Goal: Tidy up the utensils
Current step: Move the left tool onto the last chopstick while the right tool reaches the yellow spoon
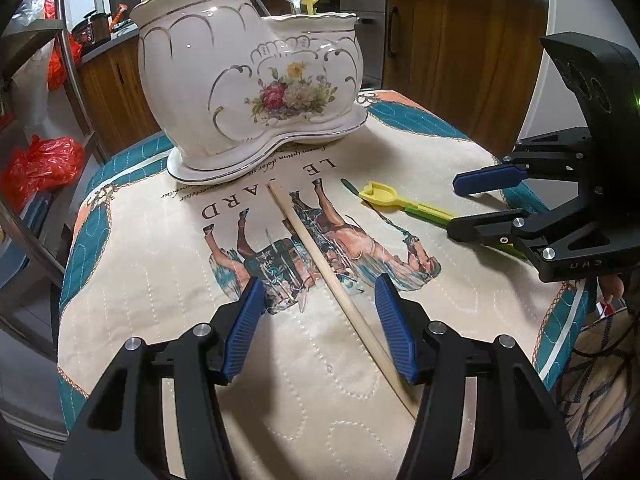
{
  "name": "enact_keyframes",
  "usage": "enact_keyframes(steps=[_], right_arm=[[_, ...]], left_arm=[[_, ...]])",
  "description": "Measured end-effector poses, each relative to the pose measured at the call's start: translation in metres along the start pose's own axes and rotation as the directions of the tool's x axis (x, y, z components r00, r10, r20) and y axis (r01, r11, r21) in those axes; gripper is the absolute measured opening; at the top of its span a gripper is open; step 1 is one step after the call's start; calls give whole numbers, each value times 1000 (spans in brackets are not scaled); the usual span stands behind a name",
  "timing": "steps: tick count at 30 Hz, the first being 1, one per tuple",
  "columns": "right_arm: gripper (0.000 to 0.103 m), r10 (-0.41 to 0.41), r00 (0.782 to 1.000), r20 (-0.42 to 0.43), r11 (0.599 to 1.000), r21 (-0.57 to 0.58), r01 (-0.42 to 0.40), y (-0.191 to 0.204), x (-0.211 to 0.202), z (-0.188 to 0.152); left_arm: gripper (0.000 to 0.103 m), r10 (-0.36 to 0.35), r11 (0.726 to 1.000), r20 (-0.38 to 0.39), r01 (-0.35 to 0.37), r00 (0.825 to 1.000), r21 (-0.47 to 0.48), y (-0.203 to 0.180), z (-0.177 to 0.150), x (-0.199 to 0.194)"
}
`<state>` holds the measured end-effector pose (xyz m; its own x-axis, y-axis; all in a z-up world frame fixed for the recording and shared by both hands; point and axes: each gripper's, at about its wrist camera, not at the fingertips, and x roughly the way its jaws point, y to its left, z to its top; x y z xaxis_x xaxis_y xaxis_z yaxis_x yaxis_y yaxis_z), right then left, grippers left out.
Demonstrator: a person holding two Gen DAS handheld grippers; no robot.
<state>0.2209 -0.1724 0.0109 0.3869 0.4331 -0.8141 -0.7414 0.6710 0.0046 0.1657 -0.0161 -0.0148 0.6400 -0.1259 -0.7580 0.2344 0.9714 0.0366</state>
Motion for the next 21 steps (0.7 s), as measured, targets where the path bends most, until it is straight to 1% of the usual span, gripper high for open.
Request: enact_keyframes(steps=[3, 7, 13, 15, 18, 21], right_arm=[[44, -2, 1000, -7, 1000, -1, 2, 0, 0, 0], [44, 10, 1000, -22, 1000, 5, -10, -2, 1, 1], [47, 29, 998, -47, 1000, 8, -28, -3, 3, 4], [47, 33, 997, -63, 999, 3, -33, -3, 3, 6], [47, 32, 992, -123, 999, -17, -34, -1, 7, 14], [47, 34, 978, -206, 999, -34, -41, 0, 12, 25]], left_arm=[[58, -12, 1000, -15, 12, 1000, -4, 2, 2, 2], [58, -8, 1000, -49, 8, 999, -6, 1, 6, 3], [58, -8, 1000, -119, 6, 993, -23, 3, 16, 6], [59, -3, 1000, -160, 0, 987, -22, 3, 22, 9], [59, 1, 1000, -217, -6, 976, -20, 2, 30, 14], [59, -6, 1000, -258, -2, 966, -31, 3, 35, 17]])
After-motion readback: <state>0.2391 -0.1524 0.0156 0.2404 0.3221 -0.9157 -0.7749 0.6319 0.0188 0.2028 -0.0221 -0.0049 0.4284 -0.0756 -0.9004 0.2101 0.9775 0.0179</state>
